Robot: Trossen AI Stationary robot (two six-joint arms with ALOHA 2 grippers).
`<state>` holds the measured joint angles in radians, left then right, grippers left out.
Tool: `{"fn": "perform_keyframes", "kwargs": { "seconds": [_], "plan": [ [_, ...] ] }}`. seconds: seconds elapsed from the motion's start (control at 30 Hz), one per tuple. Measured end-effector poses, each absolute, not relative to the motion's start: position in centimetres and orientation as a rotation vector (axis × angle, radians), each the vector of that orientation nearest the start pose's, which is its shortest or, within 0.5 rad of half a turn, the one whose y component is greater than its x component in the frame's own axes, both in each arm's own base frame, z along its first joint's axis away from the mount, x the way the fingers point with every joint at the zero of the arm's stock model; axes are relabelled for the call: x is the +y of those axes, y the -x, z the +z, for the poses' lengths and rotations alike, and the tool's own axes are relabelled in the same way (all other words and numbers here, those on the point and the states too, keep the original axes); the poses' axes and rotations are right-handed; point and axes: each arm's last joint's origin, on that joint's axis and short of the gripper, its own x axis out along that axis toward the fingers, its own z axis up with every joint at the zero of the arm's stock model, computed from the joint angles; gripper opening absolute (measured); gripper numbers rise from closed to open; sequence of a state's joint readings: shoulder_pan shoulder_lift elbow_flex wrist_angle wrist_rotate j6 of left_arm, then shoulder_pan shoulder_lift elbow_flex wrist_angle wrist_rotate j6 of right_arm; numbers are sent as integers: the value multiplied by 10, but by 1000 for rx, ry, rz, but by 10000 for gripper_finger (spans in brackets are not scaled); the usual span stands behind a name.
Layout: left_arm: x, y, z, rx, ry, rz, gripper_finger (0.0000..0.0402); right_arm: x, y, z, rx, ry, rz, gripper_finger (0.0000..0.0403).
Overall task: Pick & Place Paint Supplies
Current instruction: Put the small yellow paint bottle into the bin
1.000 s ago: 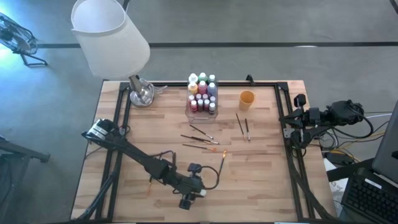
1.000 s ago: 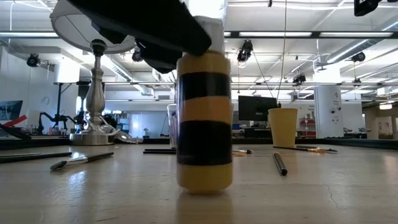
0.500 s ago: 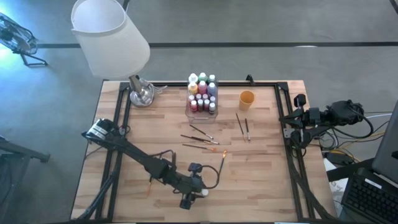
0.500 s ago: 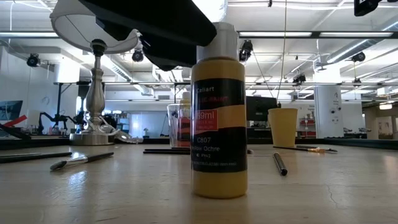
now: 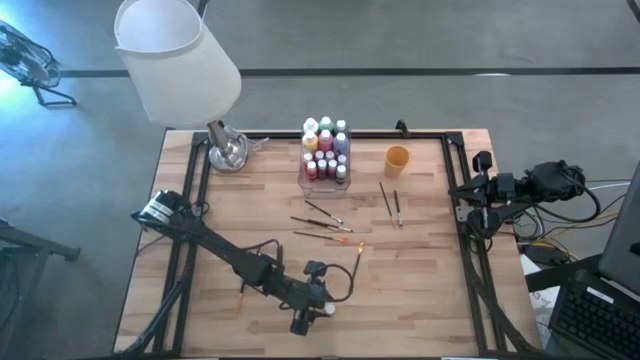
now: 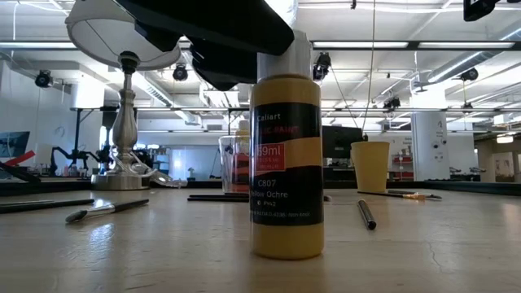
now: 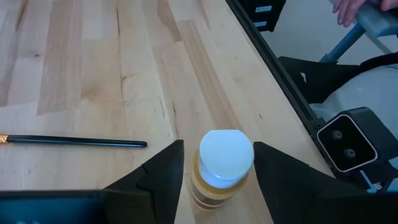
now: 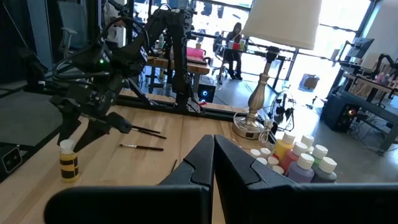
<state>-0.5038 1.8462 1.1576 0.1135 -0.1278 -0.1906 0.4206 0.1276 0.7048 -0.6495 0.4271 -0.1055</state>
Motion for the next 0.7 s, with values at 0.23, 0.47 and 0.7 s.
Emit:
{"fn": "perform_keyframes", "kwargs": {
  "seconds": [0.23, 0.47, 0.7],
  "plan": [
    [-190, -352, 195, 583, 4, -316, 197, -1, -27, 314, 66, 135, -3, 8],
    [-188, -353, 195, 582, 3, -312, 161, -1, -27, 314, 67, 135, -3, 8],
    [-186, -355, 195, 583, 6, -312, 120, -1, -27, 314, 66, 135, -3, 8]
  ]
}}
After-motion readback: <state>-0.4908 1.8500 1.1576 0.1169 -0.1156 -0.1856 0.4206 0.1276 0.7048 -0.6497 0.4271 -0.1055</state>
